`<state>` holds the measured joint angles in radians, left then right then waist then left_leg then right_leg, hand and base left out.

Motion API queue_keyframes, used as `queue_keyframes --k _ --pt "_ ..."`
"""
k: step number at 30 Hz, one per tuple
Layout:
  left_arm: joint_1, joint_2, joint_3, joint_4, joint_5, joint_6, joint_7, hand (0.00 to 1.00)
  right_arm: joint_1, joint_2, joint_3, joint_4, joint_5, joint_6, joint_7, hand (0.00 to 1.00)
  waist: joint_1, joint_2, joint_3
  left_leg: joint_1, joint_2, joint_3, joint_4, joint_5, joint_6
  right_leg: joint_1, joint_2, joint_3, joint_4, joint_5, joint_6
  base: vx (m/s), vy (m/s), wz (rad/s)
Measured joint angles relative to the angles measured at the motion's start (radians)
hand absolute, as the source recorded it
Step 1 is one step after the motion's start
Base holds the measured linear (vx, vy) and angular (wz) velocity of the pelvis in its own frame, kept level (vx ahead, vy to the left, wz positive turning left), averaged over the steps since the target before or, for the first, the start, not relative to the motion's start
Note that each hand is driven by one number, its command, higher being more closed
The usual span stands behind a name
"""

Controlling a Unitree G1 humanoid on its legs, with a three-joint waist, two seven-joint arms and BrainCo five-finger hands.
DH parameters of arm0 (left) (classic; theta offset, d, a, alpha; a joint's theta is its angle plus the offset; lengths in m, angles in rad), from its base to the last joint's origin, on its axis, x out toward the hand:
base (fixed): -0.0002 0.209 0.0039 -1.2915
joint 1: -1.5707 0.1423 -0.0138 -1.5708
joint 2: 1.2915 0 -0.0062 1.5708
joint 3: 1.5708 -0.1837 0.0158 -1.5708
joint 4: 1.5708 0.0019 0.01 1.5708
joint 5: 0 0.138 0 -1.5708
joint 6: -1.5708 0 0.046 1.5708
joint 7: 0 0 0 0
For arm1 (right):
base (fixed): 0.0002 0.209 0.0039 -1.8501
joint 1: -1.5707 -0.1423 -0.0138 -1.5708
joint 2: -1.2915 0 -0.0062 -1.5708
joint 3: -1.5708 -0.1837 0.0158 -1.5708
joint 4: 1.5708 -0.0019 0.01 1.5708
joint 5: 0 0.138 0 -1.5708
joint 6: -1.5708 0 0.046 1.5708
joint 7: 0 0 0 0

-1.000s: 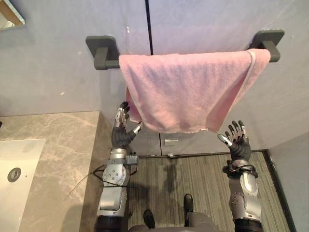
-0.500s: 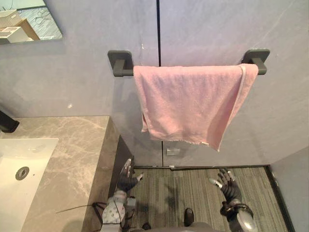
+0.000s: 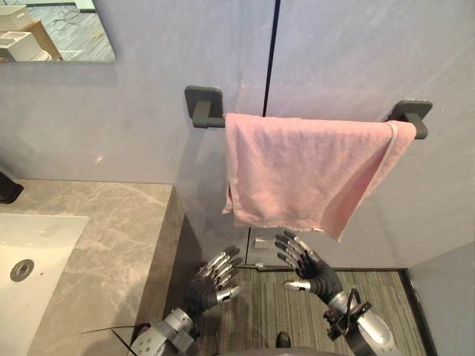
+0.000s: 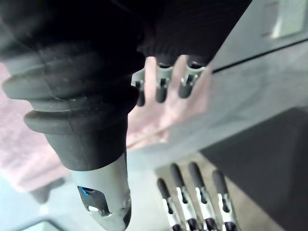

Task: Organize washtable

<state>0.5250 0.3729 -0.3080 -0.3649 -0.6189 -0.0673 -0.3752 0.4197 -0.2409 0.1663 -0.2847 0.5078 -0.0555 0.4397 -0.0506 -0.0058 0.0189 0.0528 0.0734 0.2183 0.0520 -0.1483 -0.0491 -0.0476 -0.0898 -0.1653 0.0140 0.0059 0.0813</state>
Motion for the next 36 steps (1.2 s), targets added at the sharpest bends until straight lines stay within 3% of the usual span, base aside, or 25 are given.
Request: queue_keyframes --k 4,10,14,17,28,36 --pt "-0.079 0.002 -0.052 -0.062 -0.143 -0.057 0.007 0.0 -0.064 -0.003 0.001 -0.022 0.09 -0.059 -0.022 0.0 -0.001 0.006 -0.006 0.02 -0.01 -0.025 0.001 0.0 0.0 0.021 -0.012 -0.001 0.001 0.0 0.0 0.07 0.031 0.05" --pt "-0.223 -0.06 -0.087 -0.048 -0.149 -0.098 0.064 0.0 -0.225 0.008 0.003 0.024 0.076 -0.1 -0.12 0.0 0.0 0.008 -0.004 0.001 -0.025 -0.029 0.0 0.0 0.001 0.004 -0.019 0.001 0.001 0.0 0.0 0.01 0.005 0.01" --pt "-0.346 -0.136 -0.102 0.032 -0.089 -0.117 0.12 0.0 -0.363 0.042 0.008 0.1 0.042 -0.124 -0.195 0.0 0.005 0.016 0.003 -0.03 -0.024 -0.029 0.0 0.0 0.001 -0.032 -0.019 0.005 0.007 0.0 0.0 -0.02 -0.018 -0.02" --pt "-0.419 -0.186 -0.109 0.096 -0.066 -0.118 0.153 0.0 -0.443 0.04 0.009 0.118 0.03 -0.134 -0.231 0.0 0.005 0.036 0.022 -0.045 -0.022 -0.025 -0.001 0.0 0.001 -0.057 -0.017 0.016 0.018 0.0 0.0 -0.03 -0.027 -0.08" --pt "-0.544 -0.215 -0.146 0.2 -0.034 -0.117 0.184 0.0 -0.542 0.038 -0.061 0.165 -0.008 -0.138 -0.293 0.0 -0.018 0.042 0.046 -0.084 -0.024 -0.016 -0.003 0.0 0.001 -0.107 -0.015 0.036 0.018 0.001 0.0 0.0 -0.011 -0.04" --pt "-0.669 -0.277 -0.085 0.327 0.18 -0.117 0.273 0.0 -0.62 0.024 -0.14 0.186 -0.008 -0.163 -0.306 0.0 -0.025 0.059 0.083 -0.121 -0.026 0.004 0.008 0.001 0.001 -0.149 -0.019 0.063 0.019 0.02 -0.016 0.03 -0.01 -0.07"
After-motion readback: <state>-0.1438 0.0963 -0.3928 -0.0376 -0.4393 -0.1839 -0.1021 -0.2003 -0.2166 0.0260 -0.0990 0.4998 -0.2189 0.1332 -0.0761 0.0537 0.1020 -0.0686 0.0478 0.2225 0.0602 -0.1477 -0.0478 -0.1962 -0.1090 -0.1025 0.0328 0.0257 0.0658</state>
